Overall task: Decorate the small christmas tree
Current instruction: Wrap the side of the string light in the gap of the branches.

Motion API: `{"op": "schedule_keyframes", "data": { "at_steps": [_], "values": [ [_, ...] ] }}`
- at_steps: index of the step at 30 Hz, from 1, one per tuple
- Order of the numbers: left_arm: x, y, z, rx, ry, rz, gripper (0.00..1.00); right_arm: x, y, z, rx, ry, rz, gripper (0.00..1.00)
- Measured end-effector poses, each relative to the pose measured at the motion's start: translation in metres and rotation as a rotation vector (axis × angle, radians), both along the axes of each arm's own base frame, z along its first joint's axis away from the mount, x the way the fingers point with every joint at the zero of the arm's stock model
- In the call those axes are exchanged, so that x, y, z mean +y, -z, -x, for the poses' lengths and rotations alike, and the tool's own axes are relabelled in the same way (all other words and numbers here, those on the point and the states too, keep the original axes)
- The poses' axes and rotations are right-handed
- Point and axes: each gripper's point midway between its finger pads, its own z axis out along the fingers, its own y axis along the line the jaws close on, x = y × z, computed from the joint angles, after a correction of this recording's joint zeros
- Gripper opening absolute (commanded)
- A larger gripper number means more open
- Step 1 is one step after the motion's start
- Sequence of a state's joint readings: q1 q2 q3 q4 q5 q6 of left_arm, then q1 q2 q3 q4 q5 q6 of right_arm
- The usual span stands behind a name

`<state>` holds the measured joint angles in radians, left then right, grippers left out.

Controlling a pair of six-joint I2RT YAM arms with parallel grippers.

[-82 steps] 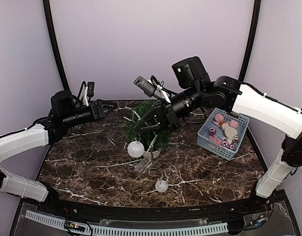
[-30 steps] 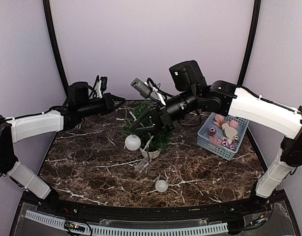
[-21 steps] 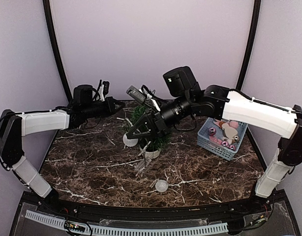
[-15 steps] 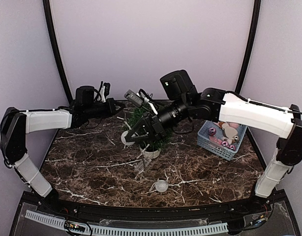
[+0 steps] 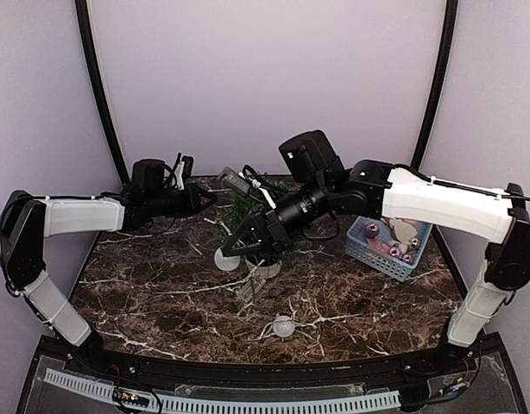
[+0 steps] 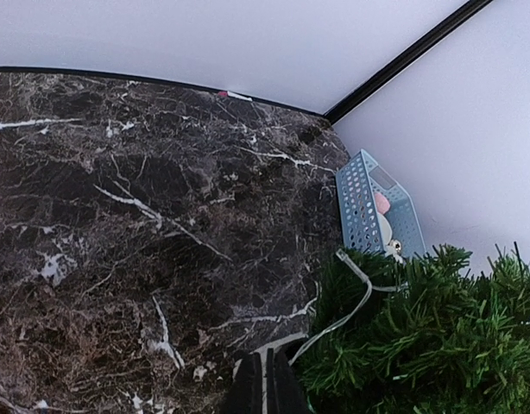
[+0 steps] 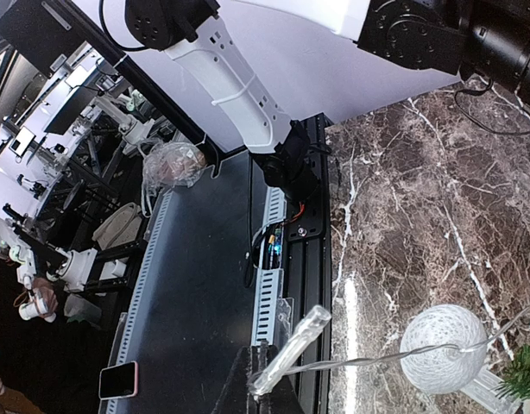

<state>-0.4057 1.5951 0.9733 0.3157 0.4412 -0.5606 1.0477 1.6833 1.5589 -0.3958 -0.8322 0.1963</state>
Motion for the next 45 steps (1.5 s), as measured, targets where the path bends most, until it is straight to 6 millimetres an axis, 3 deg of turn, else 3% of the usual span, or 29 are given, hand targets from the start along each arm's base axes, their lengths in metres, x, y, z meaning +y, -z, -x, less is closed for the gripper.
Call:
{"op": "schedule_keyframes", "data": {
  "at_steps": [8, 20, 31, 36, 41, 45],
  "values": [
    [0.001, 0.002, 0.018, 0.024, 0.034, 0.018, 0.0, -0.006, 0.009, 0.001, 0.007, 0.022, 0.025, 0.0],
    [-0.016, -0.009, 0.04, 0.016, 0.089, 0.024, 0.0, -0.023, -0.003, 0.004, -0.017, 0.079, 0.011, 0.0],
    [-0.032, 0.001, 0.054, 0.04, 0.097, -0.011, 0.0, -0.046, -0.014, -0.005, -0.074, 0.215, 0.013, 0.0],
    [-0.034, 0.005, 0.06, 0.05, 0.099, -0.015, 0.12, -0.057, -0.011, -0.012, -0.096, 0.294, 0.03, 0.0],
    [-0.034, 0.002, 0.065, 0.033, 0.114, -0.034, 0.38, -0.065, -0.005, -0.019, -0.104, 0.346, 0.061, 0.0],
    [-0.025, -0.014, 0.069, -0.029, 0.104, -0.063, 0.54, -0.074, -0.004, -0.021, -0.11, 0.372, 0.085, 0.0]
  ]
}}
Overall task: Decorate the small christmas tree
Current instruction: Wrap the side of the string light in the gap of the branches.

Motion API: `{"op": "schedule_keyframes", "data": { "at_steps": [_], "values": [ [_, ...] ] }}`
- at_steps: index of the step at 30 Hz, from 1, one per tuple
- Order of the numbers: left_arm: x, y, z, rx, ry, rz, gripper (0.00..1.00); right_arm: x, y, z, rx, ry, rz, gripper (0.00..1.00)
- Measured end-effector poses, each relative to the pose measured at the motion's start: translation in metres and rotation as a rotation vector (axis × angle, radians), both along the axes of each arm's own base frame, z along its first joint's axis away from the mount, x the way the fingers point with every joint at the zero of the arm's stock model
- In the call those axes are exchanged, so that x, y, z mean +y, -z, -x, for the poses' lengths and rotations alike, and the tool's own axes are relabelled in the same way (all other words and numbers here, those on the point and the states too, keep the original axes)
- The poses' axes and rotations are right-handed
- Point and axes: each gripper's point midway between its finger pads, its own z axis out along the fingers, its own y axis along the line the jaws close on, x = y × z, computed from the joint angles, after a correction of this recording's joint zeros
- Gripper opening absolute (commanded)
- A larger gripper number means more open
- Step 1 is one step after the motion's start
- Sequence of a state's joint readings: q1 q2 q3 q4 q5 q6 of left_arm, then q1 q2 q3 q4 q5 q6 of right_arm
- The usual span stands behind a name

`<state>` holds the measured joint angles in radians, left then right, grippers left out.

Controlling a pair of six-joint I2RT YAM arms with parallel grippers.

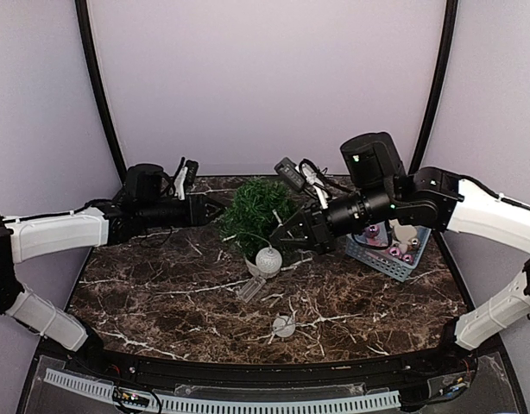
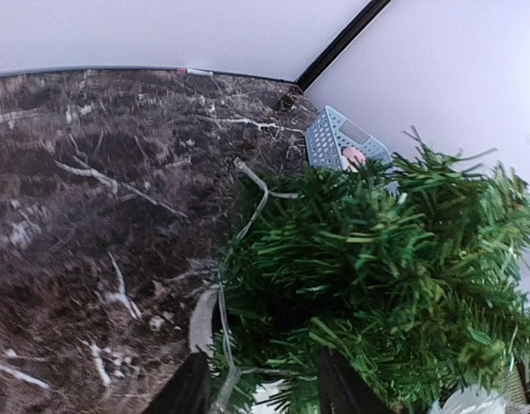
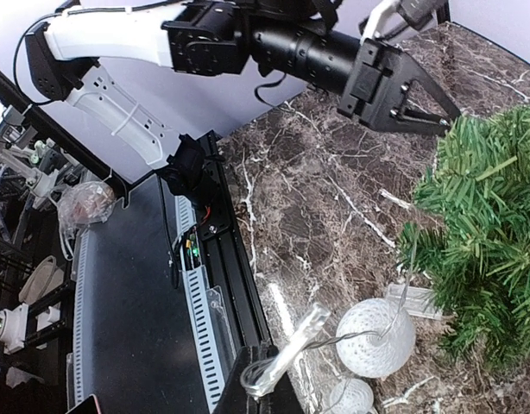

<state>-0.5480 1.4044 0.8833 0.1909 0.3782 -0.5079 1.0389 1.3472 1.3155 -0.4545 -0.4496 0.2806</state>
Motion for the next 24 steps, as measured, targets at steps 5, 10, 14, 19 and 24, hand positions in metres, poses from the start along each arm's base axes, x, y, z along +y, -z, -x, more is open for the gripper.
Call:
{"op": "schedule_keyframes", "data": {
  "at_steps": [5, 10, 14, 19, 24],
  "values": [
    [0.02, -0.037, 0.004, -0.128, -0.062, -0.025, 0.65, -0.006, 0.003, 0.001, -0.002, 0.007, 0.018, 0.0],
    [0.041, -0.067, 0.008, -0.238, -0.132, -0.059, 0.68, -0.009, 0.021, 0.003, 0.024, -0.001, 0.05, 0.0],
    [0.05, -0.072, 0.012, -0.279, -0.151, -0.102, 0.68, -0.012, 0.033, 0.005, 0.04, 0.0, 0.079, 0.0],
    [0.053, -0.072, 0.024, -0.334, -0.098, -0.142, 0.68, -0.018, 0.033, 0.006, 0.041, 0.011, 0.087, 0.0],
    [0.04, -0.087, 0.047, -0.419, 0.038, -0.095, 0.62, -0.029, 0.032, 0.003, 0.029, 0.05, 0.084, 0.0]
  ]
}}
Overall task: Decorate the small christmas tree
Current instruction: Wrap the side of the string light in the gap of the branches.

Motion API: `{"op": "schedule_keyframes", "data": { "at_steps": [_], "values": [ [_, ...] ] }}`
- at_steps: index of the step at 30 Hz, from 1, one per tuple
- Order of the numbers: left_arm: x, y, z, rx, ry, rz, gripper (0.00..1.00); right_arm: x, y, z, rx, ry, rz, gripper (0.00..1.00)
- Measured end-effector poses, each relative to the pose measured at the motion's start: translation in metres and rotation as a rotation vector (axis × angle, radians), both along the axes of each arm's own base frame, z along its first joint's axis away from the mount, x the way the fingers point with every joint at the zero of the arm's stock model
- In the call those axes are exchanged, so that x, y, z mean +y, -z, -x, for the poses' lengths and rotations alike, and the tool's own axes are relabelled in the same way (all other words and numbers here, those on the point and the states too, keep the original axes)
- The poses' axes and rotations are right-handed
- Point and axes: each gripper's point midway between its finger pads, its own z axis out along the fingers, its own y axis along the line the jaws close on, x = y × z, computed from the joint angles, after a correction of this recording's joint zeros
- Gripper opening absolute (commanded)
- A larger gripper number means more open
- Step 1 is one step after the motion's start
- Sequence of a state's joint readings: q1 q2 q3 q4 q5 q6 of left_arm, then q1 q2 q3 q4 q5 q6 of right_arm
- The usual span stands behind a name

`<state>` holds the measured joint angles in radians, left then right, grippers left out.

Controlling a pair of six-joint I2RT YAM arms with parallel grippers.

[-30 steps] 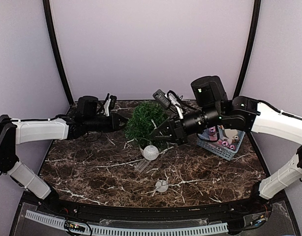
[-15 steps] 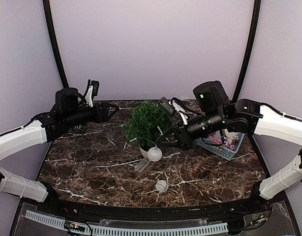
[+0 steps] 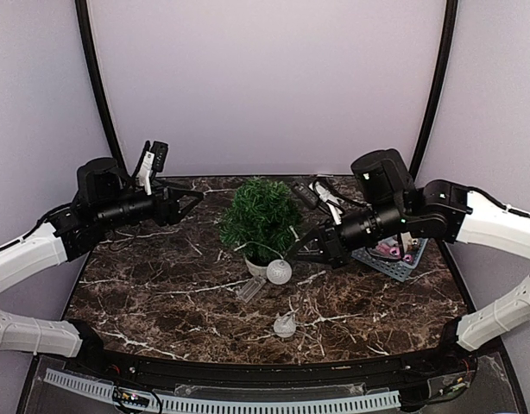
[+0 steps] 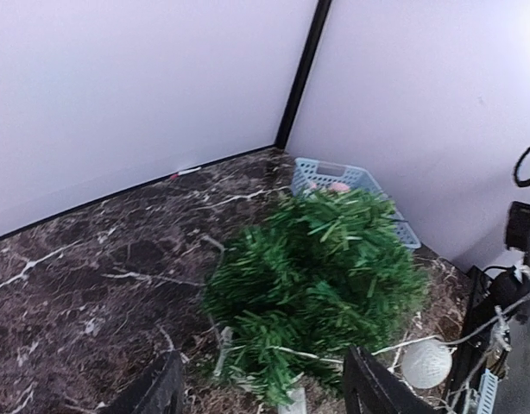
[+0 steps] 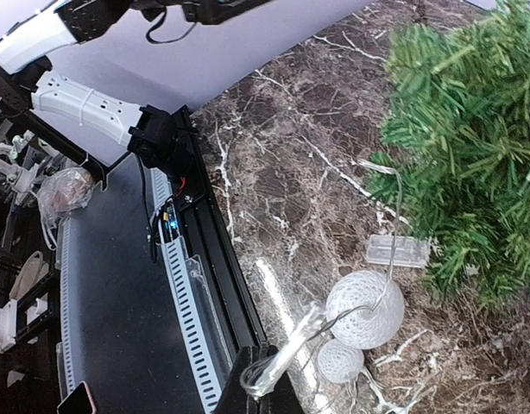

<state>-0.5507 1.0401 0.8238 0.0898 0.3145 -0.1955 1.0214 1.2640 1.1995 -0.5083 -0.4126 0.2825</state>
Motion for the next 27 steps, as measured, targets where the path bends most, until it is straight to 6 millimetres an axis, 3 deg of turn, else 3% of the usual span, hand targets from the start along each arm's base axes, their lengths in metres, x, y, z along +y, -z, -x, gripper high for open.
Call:
{"op": "schedule_keyframes", "data": {
  "at_steps": [5, 10, 17, 22, 27],
  "values": [
    [-0.025, -0.017, 0.028, -0.086, 0.147, 0.04, 0.59, -0.016, 0.027, -0.014, 0.02, 0.073, 0.046, 0.0],
    [-0.054, -0.01, 0.053, -0.105, 0.259, 0.042, 0.58, -0.022, 0.043, -0.021, 0.042, 0.104, 0.078, 0.0],
    [-0.098, 0.016, 0.079, -0.082, 0.379, 0.014, 0.56, -0.022, 0.044, -0.031, 0.031, 0.134, 0.061, 0.0],
    [-0.118, 0.036, 0.078, -0.048, 0.407, -0.019, 0.54, -0.024, 0.037, -0.033, 0.019, 0.15, 0.042, 0.0],
    [-0.139, 0.033, 0.075, -0.068, 0.428, -0.032, 0.52, -0.026, 0.023, -0.033, -0.006, 0.158, 0.002, 0.0]
  ]
}}
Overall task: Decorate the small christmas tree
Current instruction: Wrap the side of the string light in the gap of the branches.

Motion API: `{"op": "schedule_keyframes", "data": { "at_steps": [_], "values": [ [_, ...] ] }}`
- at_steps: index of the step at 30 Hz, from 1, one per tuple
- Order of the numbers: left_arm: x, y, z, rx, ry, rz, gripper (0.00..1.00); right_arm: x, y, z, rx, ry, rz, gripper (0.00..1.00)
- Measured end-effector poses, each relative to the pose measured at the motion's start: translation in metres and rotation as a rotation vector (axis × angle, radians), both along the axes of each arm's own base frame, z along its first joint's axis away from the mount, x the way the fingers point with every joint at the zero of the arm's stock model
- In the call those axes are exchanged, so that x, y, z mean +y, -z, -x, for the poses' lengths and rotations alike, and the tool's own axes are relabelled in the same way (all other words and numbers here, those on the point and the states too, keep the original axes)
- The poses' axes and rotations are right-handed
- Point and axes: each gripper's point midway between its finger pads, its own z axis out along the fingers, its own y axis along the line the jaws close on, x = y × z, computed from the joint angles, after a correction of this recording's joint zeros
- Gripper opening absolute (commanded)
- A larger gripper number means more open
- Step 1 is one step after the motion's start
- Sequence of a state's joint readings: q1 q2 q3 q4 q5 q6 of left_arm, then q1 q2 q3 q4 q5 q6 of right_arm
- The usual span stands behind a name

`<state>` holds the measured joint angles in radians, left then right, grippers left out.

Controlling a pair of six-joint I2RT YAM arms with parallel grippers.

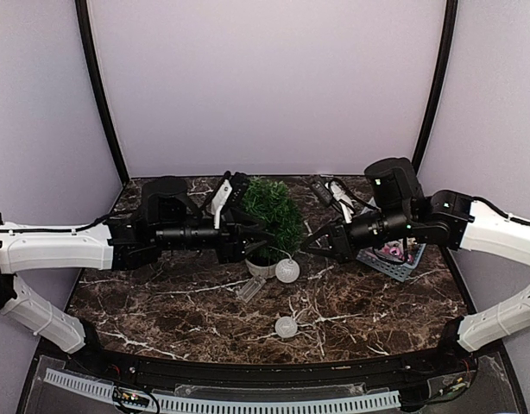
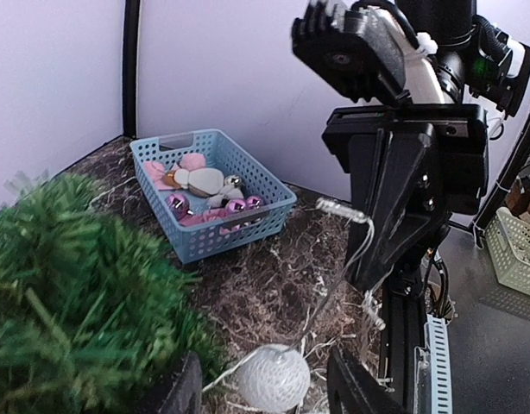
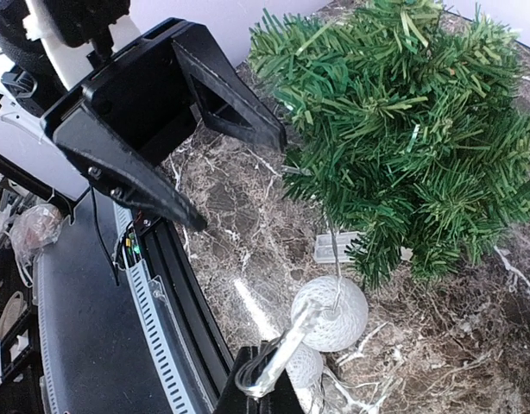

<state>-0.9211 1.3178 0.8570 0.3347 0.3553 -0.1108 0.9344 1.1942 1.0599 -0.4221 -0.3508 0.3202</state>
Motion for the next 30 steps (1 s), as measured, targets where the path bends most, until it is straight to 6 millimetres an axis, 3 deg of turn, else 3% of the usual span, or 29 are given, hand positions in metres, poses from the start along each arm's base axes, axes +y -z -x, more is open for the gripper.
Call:
{"op": "schedule_keyframes", "data": {
  "at_steps": [5, 14, 18, 25, 30],
  "values": [
    [-0.037, -0.015, 0.005, -0.045, 0.065, 0.011, 0.52, 0.001, -0.005, -0.002, -0.013, 0.002, -0.017, 0.0],
    [-0.058, 0.005, 0.009, -0.043, 0.116, -0.033, 0.59, 0.002, -0.008, -0.005, -0.022, 0.007, -0.03, 0.0],
    [-0.06, 0.005, 0.01, -0.045, 0.127, -0.045, 0.51, 0.002, -0.009, -0.005, -0.022, 0.005, -0.032, 0.0],
    [-0.067, 0.006, 0.012, -0.052, 0.154, -0.051, 0.27, -0.001, -0.009, -0.009, -0.022, 0.02, -0.027, 0.0],
    [-0.07, 0.007, 0.015, -0.056, 0.168, -0.054, 0.27, -0.002, -0.008, -0.01, -0.022, 0.028, -0.021, 0.0]
  ]
}}
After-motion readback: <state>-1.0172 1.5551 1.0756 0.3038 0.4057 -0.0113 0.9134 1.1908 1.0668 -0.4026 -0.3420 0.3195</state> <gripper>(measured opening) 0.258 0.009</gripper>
